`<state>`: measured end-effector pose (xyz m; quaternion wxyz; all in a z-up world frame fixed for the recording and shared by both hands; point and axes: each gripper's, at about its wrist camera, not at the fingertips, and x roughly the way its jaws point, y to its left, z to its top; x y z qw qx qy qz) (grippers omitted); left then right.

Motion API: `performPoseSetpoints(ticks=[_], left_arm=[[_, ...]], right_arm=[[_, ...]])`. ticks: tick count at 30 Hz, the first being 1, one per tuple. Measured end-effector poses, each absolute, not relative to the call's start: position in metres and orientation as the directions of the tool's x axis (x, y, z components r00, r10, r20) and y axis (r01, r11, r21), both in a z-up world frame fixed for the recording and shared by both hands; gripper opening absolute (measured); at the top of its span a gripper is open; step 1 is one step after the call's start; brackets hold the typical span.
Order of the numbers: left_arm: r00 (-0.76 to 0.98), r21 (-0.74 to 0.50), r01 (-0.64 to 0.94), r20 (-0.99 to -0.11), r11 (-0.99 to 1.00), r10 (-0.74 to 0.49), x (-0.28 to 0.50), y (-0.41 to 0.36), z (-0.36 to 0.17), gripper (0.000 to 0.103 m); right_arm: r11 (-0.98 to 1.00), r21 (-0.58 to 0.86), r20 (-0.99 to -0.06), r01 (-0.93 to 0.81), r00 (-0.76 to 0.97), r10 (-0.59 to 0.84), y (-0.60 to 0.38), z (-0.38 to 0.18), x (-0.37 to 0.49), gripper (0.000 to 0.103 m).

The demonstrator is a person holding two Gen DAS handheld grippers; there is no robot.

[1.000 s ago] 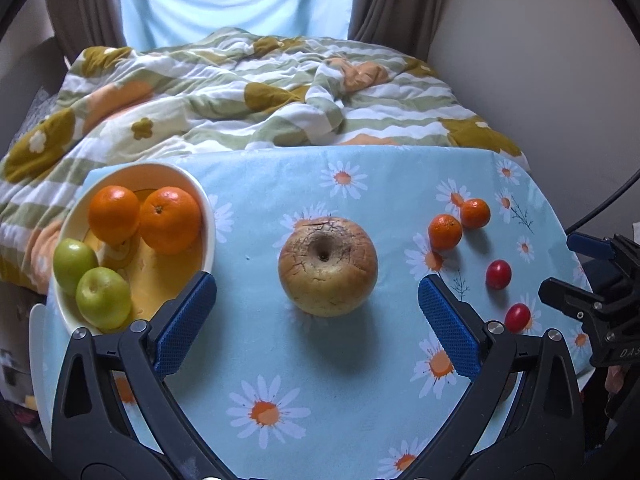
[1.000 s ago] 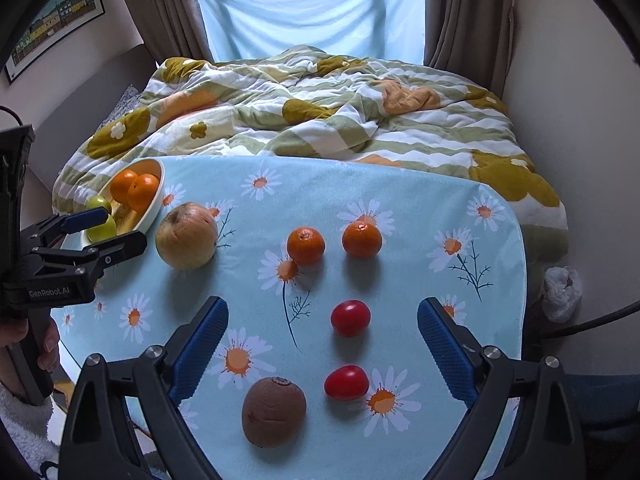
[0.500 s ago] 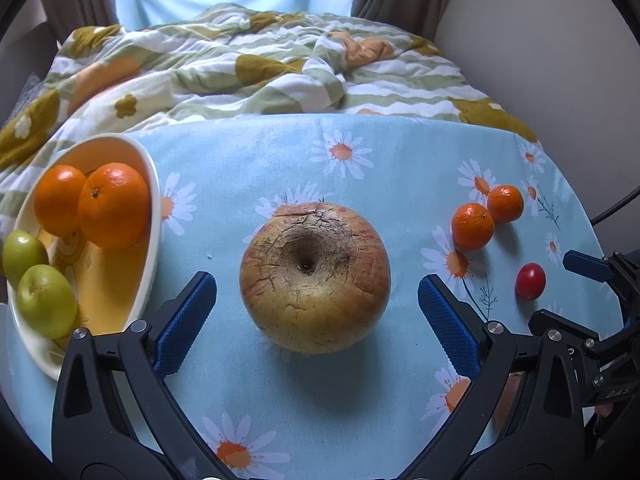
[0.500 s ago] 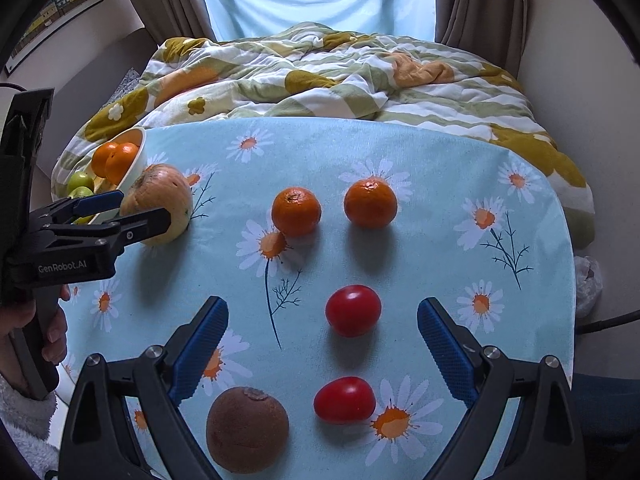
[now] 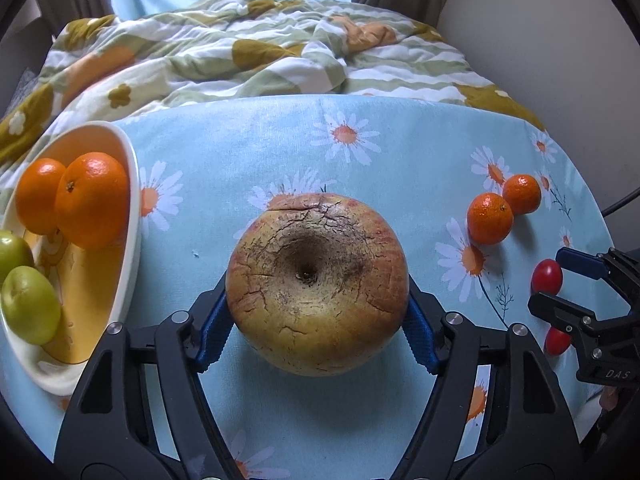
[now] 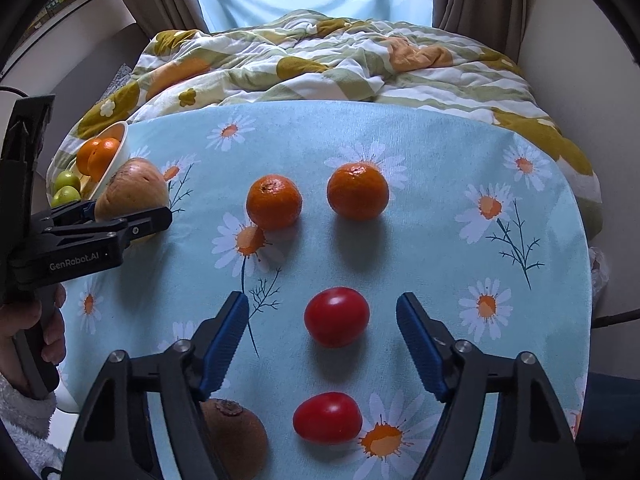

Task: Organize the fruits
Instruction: 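Close the left tool around the brown apple while the right tool grasps a red tomato, then carry the brown apple into the bowl and open the left tool while the right tool carries its tomato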

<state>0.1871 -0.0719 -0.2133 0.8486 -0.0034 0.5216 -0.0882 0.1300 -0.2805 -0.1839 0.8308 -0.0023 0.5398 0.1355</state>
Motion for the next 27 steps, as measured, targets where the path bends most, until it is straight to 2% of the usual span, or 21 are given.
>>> performPoseSetpoints(ticks=[10, 13, 15, 27], left_arm=[[0.439, -0.089, 0.138, -0.887, 0.986, -0.142, 0.175, -0.067, -0.213, 0.079], [0.438, -0.091, 0.129, -0.888, 0.988, -0.139, 0.17, -0.064, -0.213, 0.079], [0.436, -0.09, 0.123, -0.889, 0.988, -0.136, 0.166, -0.063, -0.213, 0.079], [0.453, -0.104, 0.091, -0.882, 0.99, -0.134, 0.146, -0.053, -0.198, 0.079]], right_arm=[[0.957, 0.137, -0.901, -0.257, 0.368, 0.228, -0.279, -0.189, 0.135, 0.053], [0.955, 0.129, -0.905, -0.265, 0.363, 0.223, -0.275, -0.192, 0.135, 0.045], [0.956, 0.099, -0.906, -0.277, 0.372, 0.202, -0.273, -0.192, 0.134, 0.031], [0.945, 0.108, -0.886, -0.309, 0.401, 0.232, -0.27, -0.174, 0.133, 0.031]])
